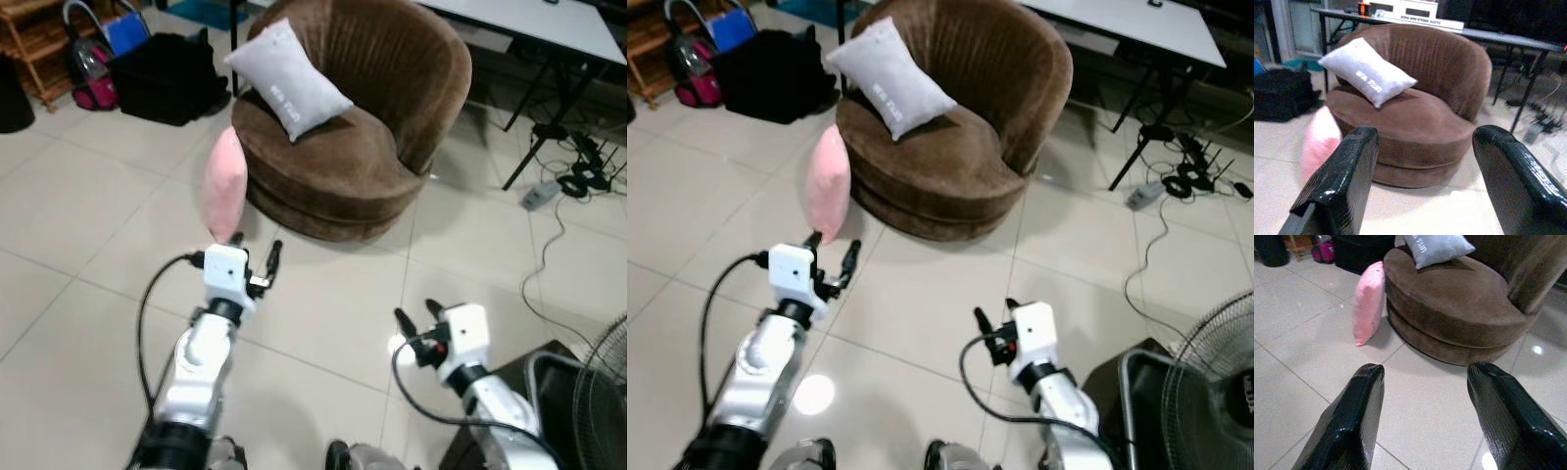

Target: Move the pillow to the sofa from floor

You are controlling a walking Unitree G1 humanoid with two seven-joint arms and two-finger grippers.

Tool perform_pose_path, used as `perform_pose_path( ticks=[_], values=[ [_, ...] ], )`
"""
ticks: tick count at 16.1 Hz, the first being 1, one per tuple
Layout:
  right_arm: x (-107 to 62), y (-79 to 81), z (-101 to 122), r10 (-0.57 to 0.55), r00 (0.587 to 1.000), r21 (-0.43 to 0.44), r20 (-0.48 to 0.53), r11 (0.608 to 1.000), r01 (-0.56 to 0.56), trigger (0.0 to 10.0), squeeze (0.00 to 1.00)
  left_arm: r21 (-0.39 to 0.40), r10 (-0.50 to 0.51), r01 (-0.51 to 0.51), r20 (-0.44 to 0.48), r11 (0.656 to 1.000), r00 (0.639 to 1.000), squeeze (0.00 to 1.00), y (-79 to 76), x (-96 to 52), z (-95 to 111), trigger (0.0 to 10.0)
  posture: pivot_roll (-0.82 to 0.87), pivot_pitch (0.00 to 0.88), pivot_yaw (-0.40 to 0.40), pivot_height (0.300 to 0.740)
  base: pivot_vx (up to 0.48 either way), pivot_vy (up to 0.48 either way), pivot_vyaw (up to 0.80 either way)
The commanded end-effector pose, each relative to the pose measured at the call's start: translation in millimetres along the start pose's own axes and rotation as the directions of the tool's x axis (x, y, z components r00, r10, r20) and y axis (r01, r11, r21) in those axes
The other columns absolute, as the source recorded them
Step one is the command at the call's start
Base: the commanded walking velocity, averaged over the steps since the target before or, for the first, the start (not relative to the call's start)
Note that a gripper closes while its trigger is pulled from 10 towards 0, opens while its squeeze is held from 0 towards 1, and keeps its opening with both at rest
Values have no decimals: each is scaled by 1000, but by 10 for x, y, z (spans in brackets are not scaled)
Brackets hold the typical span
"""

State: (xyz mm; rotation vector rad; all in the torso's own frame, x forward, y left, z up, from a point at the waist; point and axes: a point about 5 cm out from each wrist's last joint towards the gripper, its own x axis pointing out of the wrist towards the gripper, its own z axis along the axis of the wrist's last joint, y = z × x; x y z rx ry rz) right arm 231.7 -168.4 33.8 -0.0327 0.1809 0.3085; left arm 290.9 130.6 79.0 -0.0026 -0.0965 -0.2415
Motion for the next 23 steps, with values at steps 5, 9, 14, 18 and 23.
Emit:
perform_pose_path(
  ticks=[5,9,14,18,23],
  values=[
    [-56,-108,-29,-3,1000,-25,-28,1000,2,10000,0,-111,-1,0,-12,994,1000,0,-101,-30,-72,10000,-72,108,-173,740,233,392,0],
    [-103,-135,-83,8,998,-33,-60,999,-10,10000,0,-170,-24,20,-23,985,999,0,-219,-46,-110,10000,-75,119,-181,740,225,281,0],
    [-121,-158,-146,9,996,-35,-84,999,-12,10000,0,-175,9,-23,-80,984,997,0,-205,-31,-184,10000,-75,109,-185,740,0,0,0],
    [-121,-181,-209,5,995,-36,-97,999,-8,10000,0,-130,16,-29,-101,991,995,0,-191,18,-196,10000,-80,100,-182,740,0,0,0],
    [-103,-141,-272,9,995,-22,-102,1000,-12,10000,0,-150,-64,51,-89,987,994,0,-213,-20,-192,10000,-69,104,-169,740,0,0,0]
  ],
)
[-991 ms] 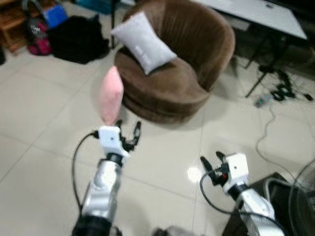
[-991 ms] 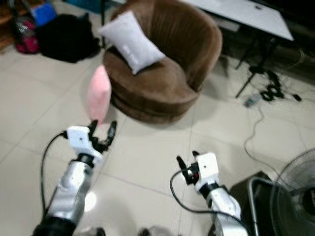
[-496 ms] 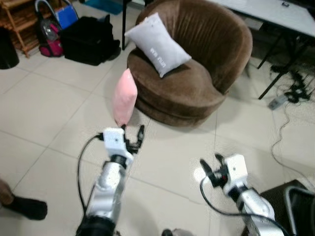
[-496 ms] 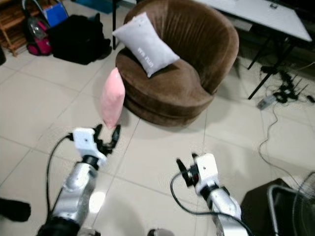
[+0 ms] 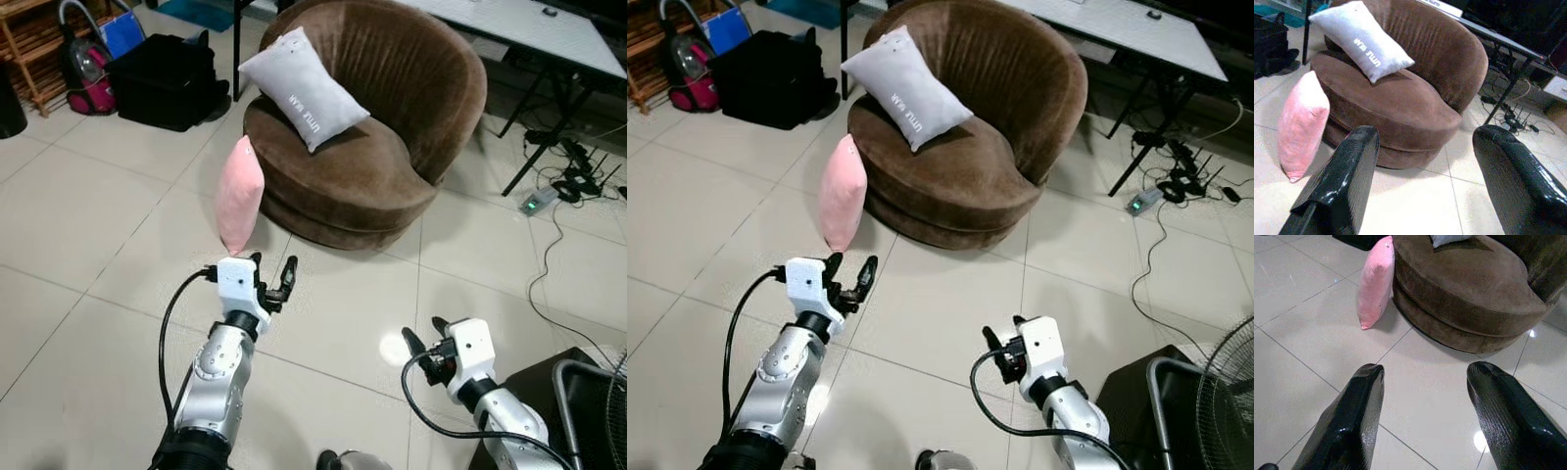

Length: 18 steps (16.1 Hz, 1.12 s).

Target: Move the pillow to the sofa from floor

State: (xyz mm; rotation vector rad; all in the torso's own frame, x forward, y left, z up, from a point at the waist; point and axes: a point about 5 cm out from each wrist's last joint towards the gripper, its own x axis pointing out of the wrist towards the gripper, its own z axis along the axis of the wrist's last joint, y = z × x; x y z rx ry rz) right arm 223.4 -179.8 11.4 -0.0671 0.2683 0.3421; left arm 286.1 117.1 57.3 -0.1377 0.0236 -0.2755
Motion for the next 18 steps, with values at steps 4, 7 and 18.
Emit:
perform_pose_path(
  ticks=[4,7,18],
  values=[
    [15,-48,-53,-19,1000,8,-15,1000,19,10000,0,17,-45,45,8,999,999,0,-64,15,24,10000,-67,105,-163,740,0,0,0],
    [35,-28,-50,-12,1000,7,-11,1000,12,10000,0,-11,-52,53,17,999,998,0,-72,11,33,10000,-63,108,-165,740,296,0,0],
    [49,16,-40,-5,1000,5,-5,1000,5,10000,0,-24,-16,15,-4,1000,1000,0,-29,40,23,10000,-71,108,-160,740,141,61,0]
  ],
)
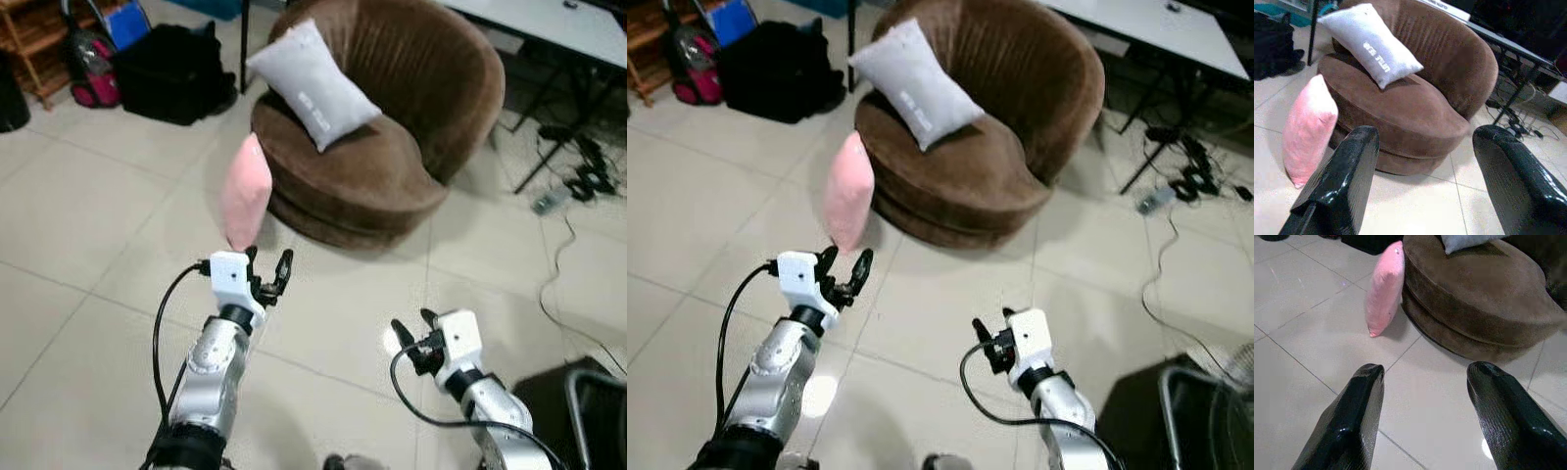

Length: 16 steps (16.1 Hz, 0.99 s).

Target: Move the pillow to the sofa from floor

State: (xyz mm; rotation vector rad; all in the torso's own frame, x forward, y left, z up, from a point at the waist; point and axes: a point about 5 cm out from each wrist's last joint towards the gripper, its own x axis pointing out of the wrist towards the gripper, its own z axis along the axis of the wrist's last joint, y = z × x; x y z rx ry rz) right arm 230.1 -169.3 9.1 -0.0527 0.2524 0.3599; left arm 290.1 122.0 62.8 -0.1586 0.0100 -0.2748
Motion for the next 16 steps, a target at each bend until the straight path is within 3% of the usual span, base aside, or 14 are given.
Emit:
perform_pose_path(
  ticks=[1,4,7,10,16],
  values=[
    [-55,-63,-46,-26,999,-5,-26,1000,26,10000,0,-7,-15,15,-18,1000,1000,0,-86,20,-38,10000,-71,109,-160,740,0,0,0],
    [-58,-88,-77,-28,999,-2,-38,1000,28,10000,0,-48,-11,11,-4,999,1000,0,-88,36,-12,10000,-69,112,-159,740,0,0,0],
    [-65,-86,-120,-23,998,1,-53,1000,23,10000,0,-14,36,-36,-40,999,999,0,-57,54,-30,10000,-66,112,-158,740,0,0,0],
    [-34,-87,-116,-8,999,-4,-54,1000,7,10000,0,-32,26,-27,-32,999,999,0,-51,131,16,10000,-51,126,-159,740,0,0,0],
    [-135,-26,106,2,1000,-16,11,1000,-1,10000,0,-8,35,-35,-3,999,999,0,-68,155,90,10000,-60,159,-179,740,0,0,0]
  ],
)
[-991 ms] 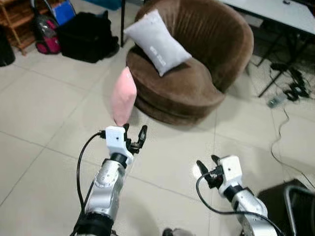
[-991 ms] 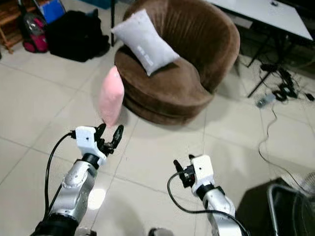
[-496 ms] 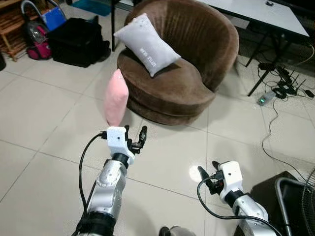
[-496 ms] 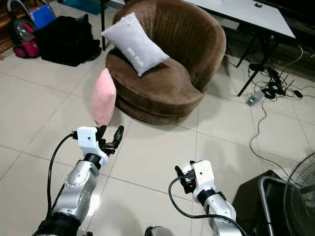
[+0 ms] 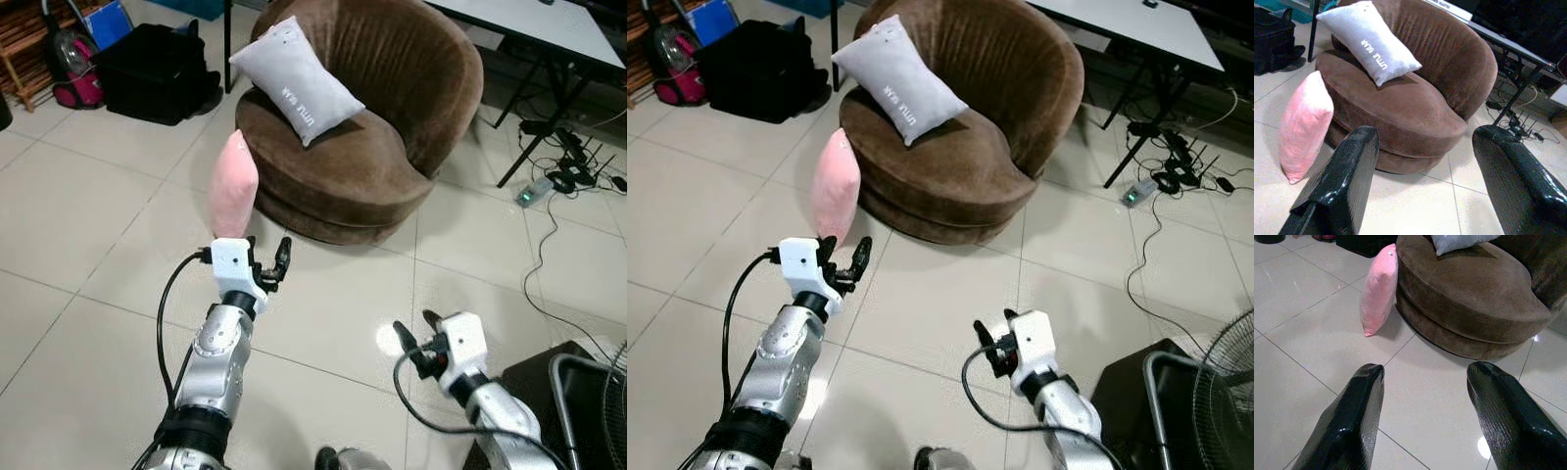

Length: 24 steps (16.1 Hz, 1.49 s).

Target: Move the pillow to the sofa from floor

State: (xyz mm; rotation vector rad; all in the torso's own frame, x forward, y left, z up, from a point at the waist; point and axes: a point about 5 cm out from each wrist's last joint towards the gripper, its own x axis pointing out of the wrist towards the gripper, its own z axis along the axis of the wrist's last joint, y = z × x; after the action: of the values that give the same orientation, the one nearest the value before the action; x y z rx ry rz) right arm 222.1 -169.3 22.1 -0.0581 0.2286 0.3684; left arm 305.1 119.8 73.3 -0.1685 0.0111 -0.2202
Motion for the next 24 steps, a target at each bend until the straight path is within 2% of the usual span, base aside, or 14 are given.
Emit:
perform_pose_path(
  ticks=[1,7,14,20,24],
  values=[
    [-58,-29,27,-4,1000,-6,-7,1000,3,10000,0,2,-21,21,-12,1000,1000,0,-74,-7,-24,10000,-61,160,-176,740,0,0,0],
    [-92,48,114,-7,1000,4,-25,1000,7,10000,0,-7,-29,29,-13,1000,999,0,-95,-11,-30,10000,-70,163,-172,740,0,400,0],
    [-98,47,128,-15,998,15,-57,1000,16,10000,0,-35,-38,37,-27,999,999,0,-127,-16,-51,10000,-88,161,-166,740,0,480,0],
    [-157,-2,21,-20,996,18,-91,1000,22,10000,0,13,-36,37,-21,999,999,0,-155,-14,-47,10000,-93,167,-169,740,0,0,0],
    [-165,20,-25,-18,995,18,-101,1000,20,10000,0,-9,-32,32,-24,999,999,0,-160,-22,-57,10000,-94,173,-173,740,0,85,0]
  ],
)
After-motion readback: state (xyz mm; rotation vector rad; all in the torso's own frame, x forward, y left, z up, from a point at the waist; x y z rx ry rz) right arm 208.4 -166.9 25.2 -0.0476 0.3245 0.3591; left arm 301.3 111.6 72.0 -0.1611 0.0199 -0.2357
